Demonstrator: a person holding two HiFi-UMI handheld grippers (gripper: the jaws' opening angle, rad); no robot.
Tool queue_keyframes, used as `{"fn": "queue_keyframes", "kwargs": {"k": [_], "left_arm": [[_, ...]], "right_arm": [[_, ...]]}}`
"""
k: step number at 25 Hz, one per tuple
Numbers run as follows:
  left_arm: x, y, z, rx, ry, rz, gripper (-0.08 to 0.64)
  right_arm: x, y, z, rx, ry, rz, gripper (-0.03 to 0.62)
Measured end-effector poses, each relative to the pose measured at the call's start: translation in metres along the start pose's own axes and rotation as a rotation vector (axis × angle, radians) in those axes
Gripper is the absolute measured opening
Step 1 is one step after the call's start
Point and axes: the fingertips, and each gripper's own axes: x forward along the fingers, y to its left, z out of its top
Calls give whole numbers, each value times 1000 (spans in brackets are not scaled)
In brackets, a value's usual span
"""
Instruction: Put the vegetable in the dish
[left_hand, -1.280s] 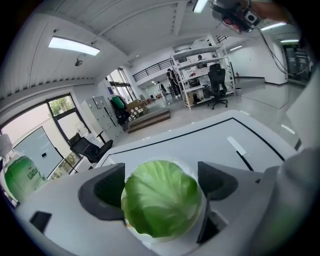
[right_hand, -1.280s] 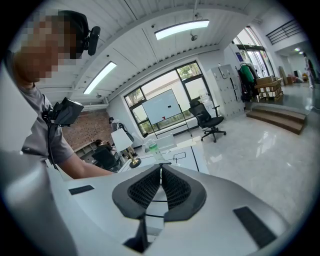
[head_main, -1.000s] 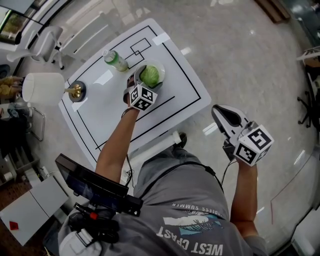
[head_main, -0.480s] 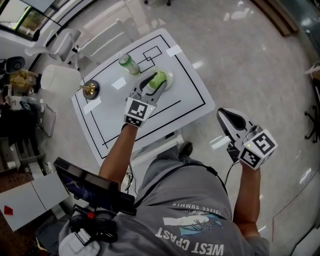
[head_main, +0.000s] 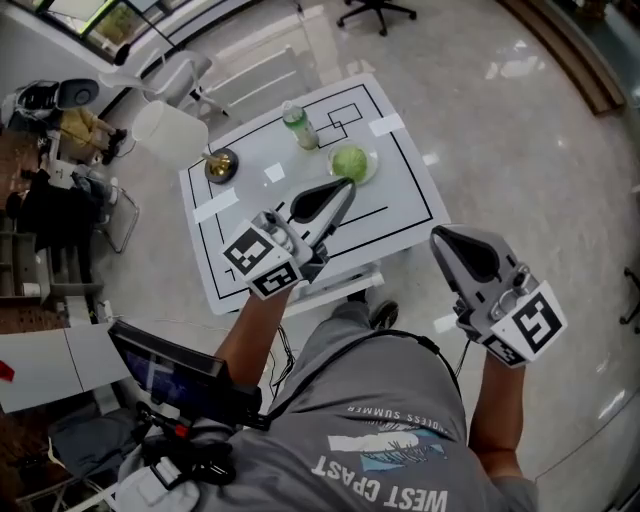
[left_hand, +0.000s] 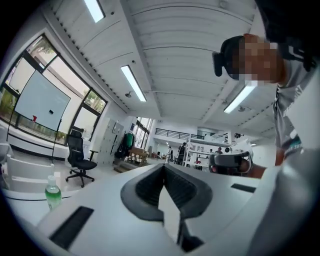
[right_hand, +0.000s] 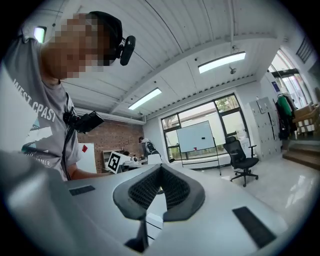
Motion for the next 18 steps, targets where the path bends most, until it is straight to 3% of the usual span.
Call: {"fn": "queue_keyframes", "kwargs": {"k": [8, 18], "left_arm": [[-49, -17, -5, -9, -5, 70, 8], [-93, -26, 10, -4, -43, 38, 8]], "right_arm": [[2, 22, -18, 17, -4, 36, 6], [17, 56, -22, 12, 12, 14, 6]]}}
